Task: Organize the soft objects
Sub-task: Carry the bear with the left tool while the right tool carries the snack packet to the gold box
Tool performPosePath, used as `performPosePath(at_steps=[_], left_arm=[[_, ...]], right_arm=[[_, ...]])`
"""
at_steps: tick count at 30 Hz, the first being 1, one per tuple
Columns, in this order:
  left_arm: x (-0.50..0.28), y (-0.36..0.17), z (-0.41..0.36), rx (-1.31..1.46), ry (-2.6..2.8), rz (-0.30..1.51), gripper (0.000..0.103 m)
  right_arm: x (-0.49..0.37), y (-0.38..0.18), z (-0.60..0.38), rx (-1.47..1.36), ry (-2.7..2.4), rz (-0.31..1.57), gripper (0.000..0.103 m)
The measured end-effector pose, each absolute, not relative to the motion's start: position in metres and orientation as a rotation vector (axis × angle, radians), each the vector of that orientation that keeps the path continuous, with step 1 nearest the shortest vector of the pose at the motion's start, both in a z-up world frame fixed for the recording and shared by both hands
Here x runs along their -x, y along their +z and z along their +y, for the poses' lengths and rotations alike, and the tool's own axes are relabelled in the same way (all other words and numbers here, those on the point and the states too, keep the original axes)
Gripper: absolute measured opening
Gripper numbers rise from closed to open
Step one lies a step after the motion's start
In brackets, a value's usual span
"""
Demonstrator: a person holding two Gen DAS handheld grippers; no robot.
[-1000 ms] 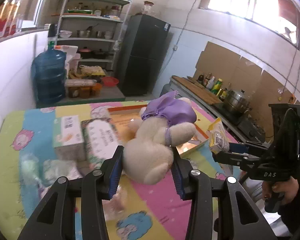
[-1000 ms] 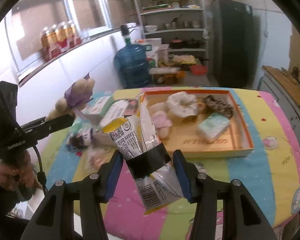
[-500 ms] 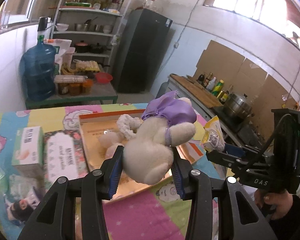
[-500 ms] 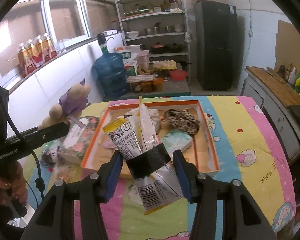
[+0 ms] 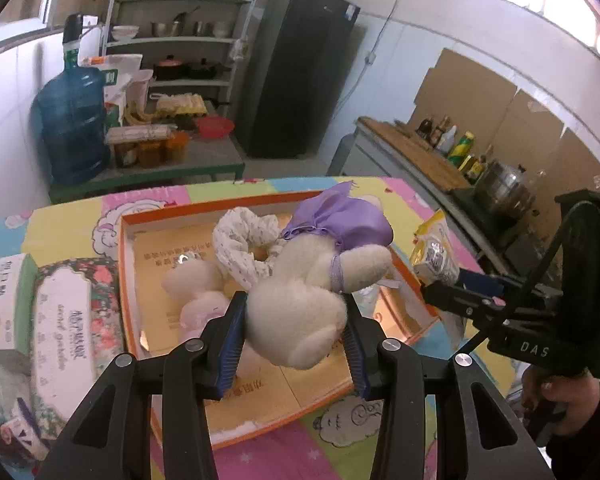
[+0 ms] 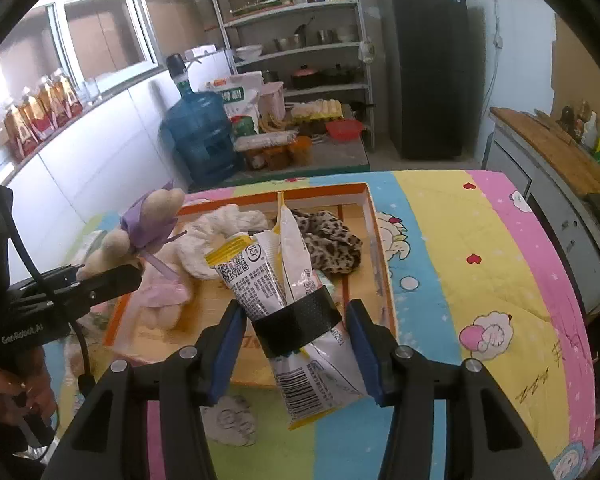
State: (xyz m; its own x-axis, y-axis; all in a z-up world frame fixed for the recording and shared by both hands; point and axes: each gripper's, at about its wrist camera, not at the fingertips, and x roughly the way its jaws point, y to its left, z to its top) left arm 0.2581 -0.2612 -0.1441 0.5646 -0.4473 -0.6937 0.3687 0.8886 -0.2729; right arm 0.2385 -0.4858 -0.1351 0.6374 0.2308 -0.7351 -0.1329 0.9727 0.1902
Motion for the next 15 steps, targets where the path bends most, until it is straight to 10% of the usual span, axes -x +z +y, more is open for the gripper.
performPosePath(at_steps=[15], left_arm=[[-0.292, -0.180, -0.287, 0.036, -0.427, 0.934, 0.046]], right_arm=[[-0.279, -0.166, -0.500, -0.122, 0.254, 0.931, 0.052]])
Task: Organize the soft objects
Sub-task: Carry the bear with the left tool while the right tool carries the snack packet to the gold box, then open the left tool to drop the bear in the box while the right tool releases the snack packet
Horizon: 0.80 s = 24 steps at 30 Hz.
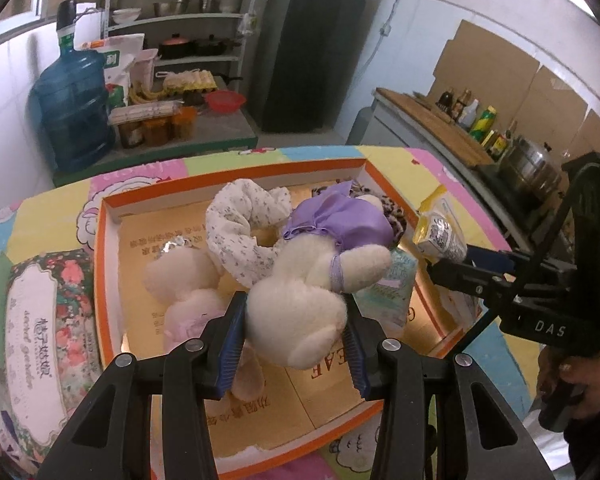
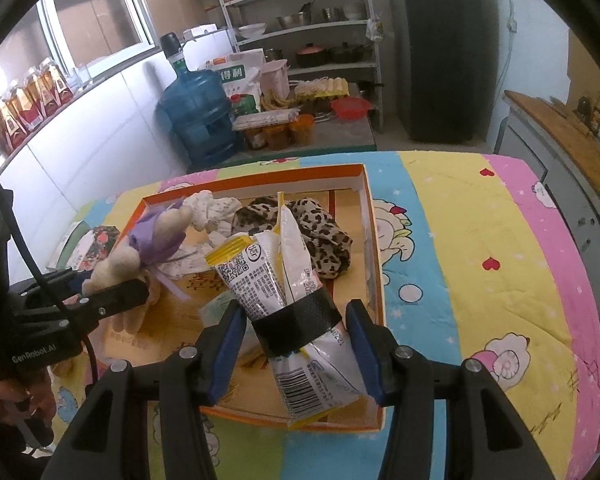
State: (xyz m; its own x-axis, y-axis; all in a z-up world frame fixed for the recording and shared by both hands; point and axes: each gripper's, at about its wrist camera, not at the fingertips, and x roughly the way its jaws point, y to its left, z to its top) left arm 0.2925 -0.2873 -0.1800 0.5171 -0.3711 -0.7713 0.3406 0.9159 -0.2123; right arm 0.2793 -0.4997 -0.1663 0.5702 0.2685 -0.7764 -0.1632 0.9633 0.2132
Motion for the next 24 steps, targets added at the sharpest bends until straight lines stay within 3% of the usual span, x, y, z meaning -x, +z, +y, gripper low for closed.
performPosePath(at_steps=[16, 24], left_arm=[[-0.305, -0.204, -0.296, 0.071, -0.449, 1.032, 0.048], [-0.296, -0.195, -0.297, 0.062, -0.482, 0.987, 0.067]], right_arm=[[-0.293, -0.178, -0.500, -0.096, 0.257, 0.939, 0.052], [-0.289, -0.173, -0.502, -0.137, 0.260, 0.926, 0.052]])
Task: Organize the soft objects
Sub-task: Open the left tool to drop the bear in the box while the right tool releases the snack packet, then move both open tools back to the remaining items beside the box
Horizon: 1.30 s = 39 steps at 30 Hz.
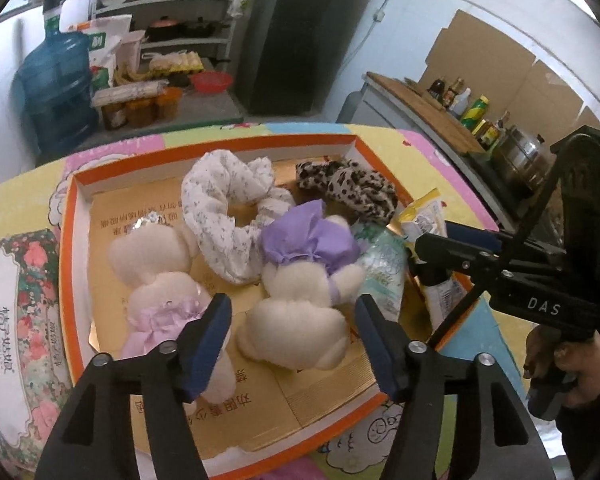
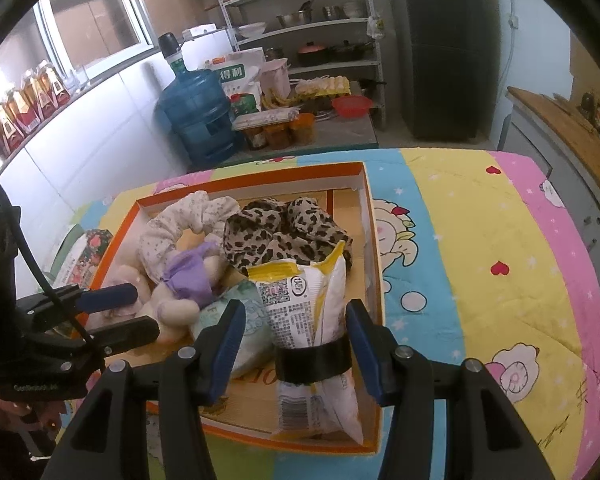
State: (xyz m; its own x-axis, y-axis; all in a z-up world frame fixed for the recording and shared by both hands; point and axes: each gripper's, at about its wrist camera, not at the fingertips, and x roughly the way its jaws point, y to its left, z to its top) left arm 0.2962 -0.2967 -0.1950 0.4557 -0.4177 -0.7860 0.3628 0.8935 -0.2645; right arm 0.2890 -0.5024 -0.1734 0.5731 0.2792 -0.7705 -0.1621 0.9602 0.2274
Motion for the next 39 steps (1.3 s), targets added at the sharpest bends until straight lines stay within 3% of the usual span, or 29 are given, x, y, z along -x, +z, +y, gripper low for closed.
performPosePath(at_steps=[21, 39], left_arm=[[-0.254, -0.146, -0.259, 0.036, -0.476, 0.852, 0.068], [-0.193, -0.120, -0.177, 0.073, -0.456, 0.788, 0.068]], right_arm=[[-0.246, -0.123, -0.479, -0.136, 0.208, 0.823, 0.052], [-0.190, -0.098, -0.405, -0.094, 0.212, 0.797, 0.052]])
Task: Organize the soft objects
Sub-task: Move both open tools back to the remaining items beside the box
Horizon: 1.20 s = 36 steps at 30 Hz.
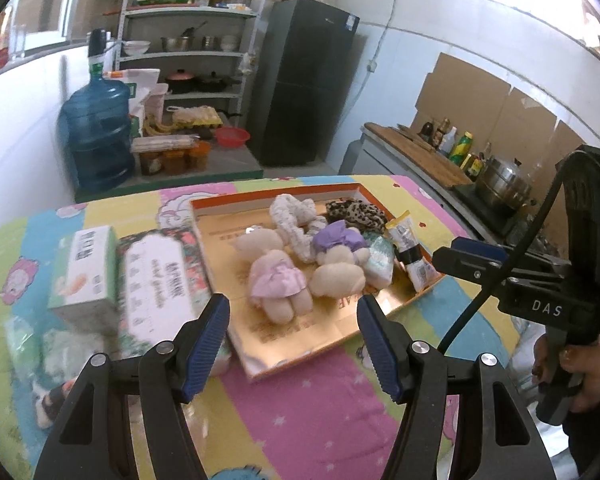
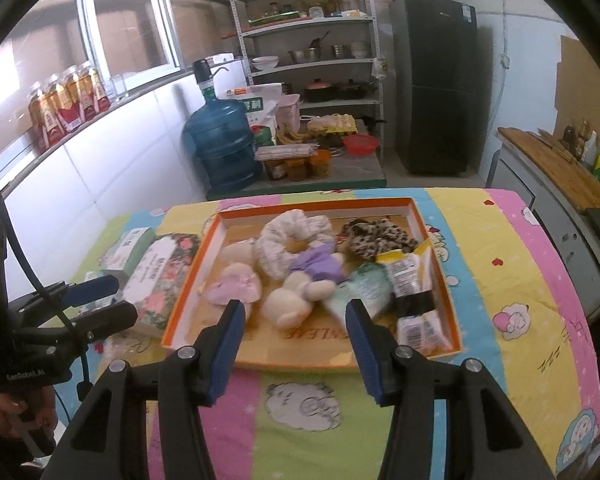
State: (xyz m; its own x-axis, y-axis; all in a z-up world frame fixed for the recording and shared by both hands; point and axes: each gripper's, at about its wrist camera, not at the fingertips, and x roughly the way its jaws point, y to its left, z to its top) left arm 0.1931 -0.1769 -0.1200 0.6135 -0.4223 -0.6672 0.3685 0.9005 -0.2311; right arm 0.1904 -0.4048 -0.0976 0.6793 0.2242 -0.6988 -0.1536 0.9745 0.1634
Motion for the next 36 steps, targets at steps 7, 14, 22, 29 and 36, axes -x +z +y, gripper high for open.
performPosePath(at_steps=[7, 14, 22, 29, 36], left_arm=[[-0.173, -0.114, -0.138, 0.099, -0.427, 0.772, 0.068], [-0.156, -0.111, -0.102, 0.121, -0.403, 0.758, 0.068], [-0.138, -0.112, -0.058, 0.136, -0.376, 0.746, 0.068], [-0.123, -0.118, -0.021, 0.145, -0.345, 0.752, 0.068], [-0.109, -0.124, 0.010, 0.172, -0.298, 0.747, 0.068]], right_arm=[[-0.171, -0.089, -0.366, -0.070, 0.236, 0.783, 0.052], [-0.154, -0.084, -0.336, -0.053, 0.247, 0.773, 0.052], [-0.137, -0.083, -0.305, -0.047, 0.256, 0.766, 0.052], [-0.128, -0.085, -0.278, -0.035, 0.281, 0.766, 0.052], [-0.123, -0.091, -0.246, -0.013, 0.324, 0.782, 0.052]])
